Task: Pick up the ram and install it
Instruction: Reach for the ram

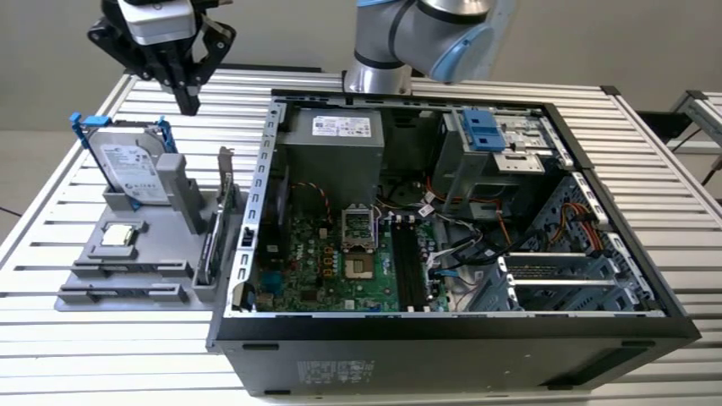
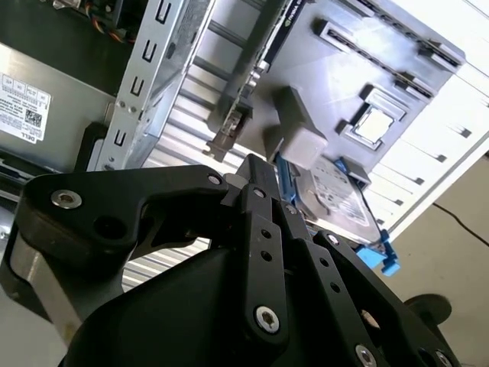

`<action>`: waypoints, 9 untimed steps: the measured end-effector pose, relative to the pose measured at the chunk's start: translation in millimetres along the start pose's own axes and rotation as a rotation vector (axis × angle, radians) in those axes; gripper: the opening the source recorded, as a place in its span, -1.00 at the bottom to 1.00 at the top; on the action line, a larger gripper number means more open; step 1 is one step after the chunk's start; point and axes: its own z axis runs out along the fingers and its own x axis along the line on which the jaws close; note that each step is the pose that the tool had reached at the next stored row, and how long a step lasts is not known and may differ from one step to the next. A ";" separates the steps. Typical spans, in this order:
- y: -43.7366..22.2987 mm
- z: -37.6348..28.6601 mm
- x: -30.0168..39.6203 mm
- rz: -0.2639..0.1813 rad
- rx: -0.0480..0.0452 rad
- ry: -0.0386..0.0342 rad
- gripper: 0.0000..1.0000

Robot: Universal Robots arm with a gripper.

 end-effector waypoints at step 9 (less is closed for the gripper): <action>-0.5 -0.1 6.6 0.000 0.0000 0.0000 -1.00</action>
